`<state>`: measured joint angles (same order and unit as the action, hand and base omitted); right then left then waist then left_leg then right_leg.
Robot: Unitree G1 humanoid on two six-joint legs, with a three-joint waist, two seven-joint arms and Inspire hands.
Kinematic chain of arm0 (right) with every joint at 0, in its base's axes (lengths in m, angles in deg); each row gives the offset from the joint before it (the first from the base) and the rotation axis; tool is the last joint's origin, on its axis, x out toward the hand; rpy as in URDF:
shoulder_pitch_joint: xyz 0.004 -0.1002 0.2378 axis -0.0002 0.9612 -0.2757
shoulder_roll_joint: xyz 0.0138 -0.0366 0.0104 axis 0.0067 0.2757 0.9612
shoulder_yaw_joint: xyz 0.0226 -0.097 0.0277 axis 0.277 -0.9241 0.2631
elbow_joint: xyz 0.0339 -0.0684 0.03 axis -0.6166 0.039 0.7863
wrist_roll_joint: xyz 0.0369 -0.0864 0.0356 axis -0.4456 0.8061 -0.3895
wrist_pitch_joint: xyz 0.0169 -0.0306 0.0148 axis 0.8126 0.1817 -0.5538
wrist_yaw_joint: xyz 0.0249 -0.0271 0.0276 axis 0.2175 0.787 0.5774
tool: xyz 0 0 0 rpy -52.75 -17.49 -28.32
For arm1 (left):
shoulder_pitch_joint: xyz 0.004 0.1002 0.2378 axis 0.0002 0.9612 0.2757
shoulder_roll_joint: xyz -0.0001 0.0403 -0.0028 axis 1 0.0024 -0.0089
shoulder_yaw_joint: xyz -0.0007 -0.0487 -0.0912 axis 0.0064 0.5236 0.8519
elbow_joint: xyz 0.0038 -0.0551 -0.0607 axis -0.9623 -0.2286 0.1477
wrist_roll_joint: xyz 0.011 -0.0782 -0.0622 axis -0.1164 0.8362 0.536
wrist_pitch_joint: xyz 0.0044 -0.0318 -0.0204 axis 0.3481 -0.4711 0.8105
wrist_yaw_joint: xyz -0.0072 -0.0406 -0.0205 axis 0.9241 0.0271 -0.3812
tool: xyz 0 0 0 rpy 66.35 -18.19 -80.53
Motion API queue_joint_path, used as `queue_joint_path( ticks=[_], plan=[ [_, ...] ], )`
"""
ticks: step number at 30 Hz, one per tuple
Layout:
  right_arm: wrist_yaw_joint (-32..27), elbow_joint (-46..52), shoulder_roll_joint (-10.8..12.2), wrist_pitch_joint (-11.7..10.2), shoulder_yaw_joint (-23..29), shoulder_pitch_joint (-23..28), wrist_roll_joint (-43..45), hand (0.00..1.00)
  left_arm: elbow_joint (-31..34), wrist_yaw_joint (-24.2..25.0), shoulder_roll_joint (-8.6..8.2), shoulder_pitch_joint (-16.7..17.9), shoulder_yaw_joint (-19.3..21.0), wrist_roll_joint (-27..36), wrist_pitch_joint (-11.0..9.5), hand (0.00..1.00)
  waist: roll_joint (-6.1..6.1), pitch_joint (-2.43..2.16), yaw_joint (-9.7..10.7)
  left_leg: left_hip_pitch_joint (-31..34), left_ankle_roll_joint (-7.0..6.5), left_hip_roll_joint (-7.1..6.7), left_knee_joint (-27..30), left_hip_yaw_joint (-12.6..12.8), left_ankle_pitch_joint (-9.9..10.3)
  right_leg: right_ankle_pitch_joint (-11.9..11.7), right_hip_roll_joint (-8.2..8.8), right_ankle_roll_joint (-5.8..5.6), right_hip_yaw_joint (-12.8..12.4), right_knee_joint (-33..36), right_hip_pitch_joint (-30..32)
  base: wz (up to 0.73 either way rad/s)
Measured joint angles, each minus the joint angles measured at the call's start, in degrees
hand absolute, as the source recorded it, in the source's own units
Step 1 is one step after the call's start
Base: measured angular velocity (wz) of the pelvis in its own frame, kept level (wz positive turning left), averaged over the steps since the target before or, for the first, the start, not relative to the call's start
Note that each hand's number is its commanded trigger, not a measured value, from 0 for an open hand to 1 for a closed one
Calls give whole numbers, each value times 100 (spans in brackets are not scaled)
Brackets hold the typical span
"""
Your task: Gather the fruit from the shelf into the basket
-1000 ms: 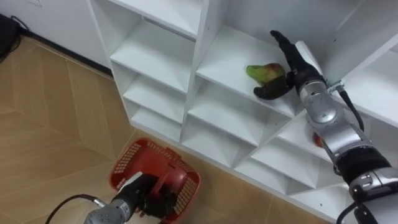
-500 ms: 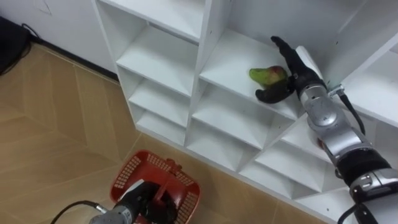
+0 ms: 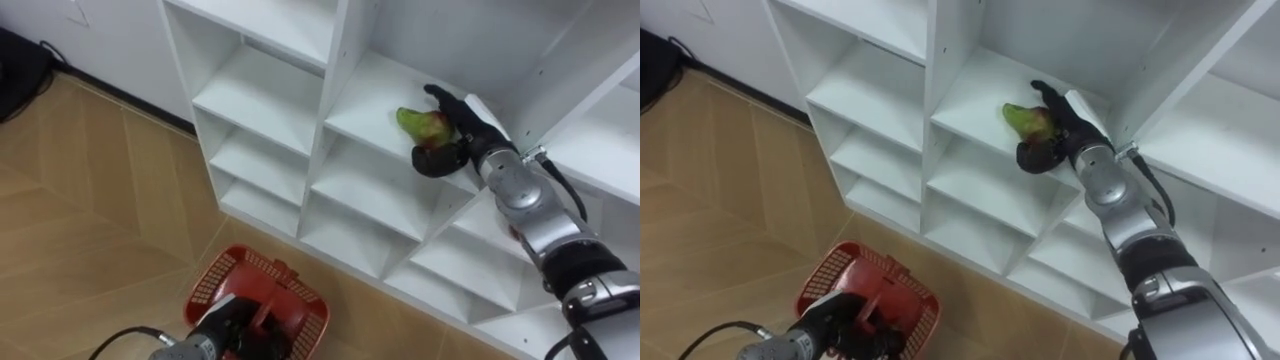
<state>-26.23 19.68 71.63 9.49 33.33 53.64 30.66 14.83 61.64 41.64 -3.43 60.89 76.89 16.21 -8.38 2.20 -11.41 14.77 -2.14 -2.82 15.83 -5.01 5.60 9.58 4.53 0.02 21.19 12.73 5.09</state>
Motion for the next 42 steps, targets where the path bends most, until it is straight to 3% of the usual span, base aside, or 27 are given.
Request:
queue_joint_path(
  ticks=[11, 16, 21, 31, 39, 42],
  plan=[
    [-145, -105, -18, 14, 87, -181, -79, 100, 110, 3, 28, -90, 32, 16, 29, 100, -37, -6, -3, -3, -1, -5, -7, -10, 1, 0, 0, -1, 11, -8, -8, 0],
    [-130, -110, -19, 121, 89, -211, -91, 100, 123, 5, 27, -116, 28, 48, 32, 100, -58, -8, 0, -5, -5, -9, -7, -22, 4, -1, 1, -3, 23, -9, -16, 1],
    [117, -101, -10, 280, 88, -187, -147, 100, 74, 5, 26, -114, 52, 47, 34, 100, -61, -6, -1, -5, -5, -17, -9, -35, 4, -1, 5, -4, 24, -9, -16, 0],
    [401, 193, 8, 385, 96, -90, -402, 100, 21, -1, 17, -118, 41, 70, 34, 100, -56, -8, 42, -6, -7, -13, -11, 5, 4, -2, 11, -9, -61, -12, 7, -2],
    [544, 1298, 72, 452, 70, 592, -158, 100, 2, -27, -8, -120, -10, 66, 34, 100, 42, -29, 160, -50, -18, 21, -21, 130, 10, -10, -2, -18, -168, -10, 12, -6],
    [572, 1871, 88, 463, 77, 1070, 32, 100, -17, -34, -55, -118, 1, 142, 34, 100, 165, -83, 183, -104, -27, 43, -41, 219, 18, -25, -11, -25, -296, -7, 15, -19]
  ],
)
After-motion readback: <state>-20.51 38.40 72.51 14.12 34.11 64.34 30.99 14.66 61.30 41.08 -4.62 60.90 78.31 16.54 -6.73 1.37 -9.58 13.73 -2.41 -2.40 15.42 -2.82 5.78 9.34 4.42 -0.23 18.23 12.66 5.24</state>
